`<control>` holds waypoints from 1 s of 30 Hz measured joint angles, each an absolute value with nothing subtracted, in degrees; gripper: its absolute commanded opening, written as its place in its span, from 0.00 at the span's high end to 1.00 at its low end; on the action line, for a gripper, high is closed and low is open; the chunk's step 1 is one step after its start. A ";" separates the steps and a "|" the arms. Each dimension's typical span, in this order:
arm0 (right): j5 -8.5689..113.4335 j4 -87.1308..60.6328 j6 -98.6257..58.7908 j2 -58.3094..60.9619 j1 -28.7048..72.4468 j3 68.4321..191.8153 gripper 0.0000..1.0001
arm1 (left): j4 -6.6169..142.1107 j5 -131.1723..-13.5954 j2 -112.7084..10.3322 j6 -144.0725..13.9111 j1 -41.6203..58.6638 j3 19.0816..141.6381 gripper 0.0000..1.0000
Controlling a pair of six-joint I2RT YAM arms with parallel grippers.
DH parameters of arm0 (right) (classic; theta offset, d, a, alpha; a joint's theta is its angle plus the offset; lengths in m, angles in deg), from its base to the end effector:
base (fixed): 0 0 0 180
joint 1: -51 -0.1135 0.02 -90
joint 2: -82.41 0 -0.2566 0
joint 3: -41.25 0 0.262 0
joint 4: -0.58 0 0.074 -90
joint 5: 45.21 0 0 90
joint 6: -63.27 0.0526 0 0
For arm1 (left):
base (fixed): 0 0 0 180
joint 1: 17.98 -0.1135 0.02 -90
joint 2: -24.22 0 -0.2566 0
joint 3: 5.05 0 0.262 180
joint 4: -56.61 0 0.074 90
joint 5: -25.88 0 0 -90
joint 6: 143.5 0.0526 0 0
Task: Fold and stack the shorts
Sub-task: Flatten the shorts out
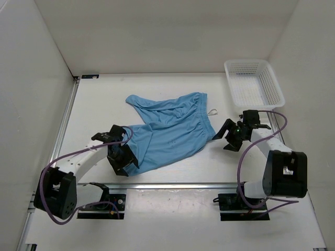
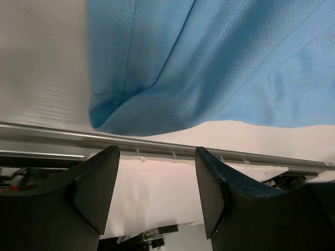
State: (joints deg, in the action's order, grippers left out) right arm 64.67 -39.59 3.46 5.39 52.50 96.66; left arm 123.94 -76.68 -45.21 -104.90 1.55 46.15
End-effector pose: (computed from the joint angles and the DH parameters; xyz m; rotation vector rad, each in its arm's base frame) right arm 0.2647 0.0110 0.1583 0.6189 2.6134 0.6226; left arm 0.1737 -0.0738 0.1468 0.8271 -2.9443 0.3429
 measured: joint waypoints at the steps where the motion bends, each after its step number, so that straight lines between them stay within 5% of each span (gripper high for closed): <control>1: 65.44 -38.35 4.14 3.97 52.28 96.66 0.18 | 123.72 -76.90 -44.84 -106.06 2.21 45.62 0.27; 6: 67.14 -33.43 7.38 -2.71 48.34 96.97 0.21 | 120.53 -77.55 -46.41 -108.77 4.09 44.16 0.26; 10: 67.86 -29.87 10.02 -7.81 43.25 99.29 0.32 | 117.36 -77.34 -54.87 -109.12 4.24 43.81 0.38; 11: 67.91 -28.69 10.57 -8.66 42.48 99.64 0.42 | 117.95 -77.95 -56.64 -109.27 3.91 44.51 0.60; 14: 67.47 -26.22 11.97 -10.91 41.98 100.07 0.62 | 118.95 -78.41 -60.23 -108.88 2.29 46.36 0.90; 15: 67.31 -25.87 12.29 -11.37 42.05 100.07 0.78 | 119.15 -78.60 -61.12 -108.22 1.57 46.95 0.90; 18: 65.96 -25.98 12.75 -11.76 42.53 100.09 1.00 | 118.62 -78.34 -62.19 -106.25 -0.92 48.59 0.90; 25: 60.47 -30.85 11.42 -9.51 42.73 101.56 1.00 | 121.36 -73.71 -58.74 -102.36 -5.71 57.03 0.90; 30: 56.65 -41.82 10.04 -11.41 42.94 119.50 1.00 | 127.83 -72.75 -62.11 -98.43 -7.19 83.59 0.90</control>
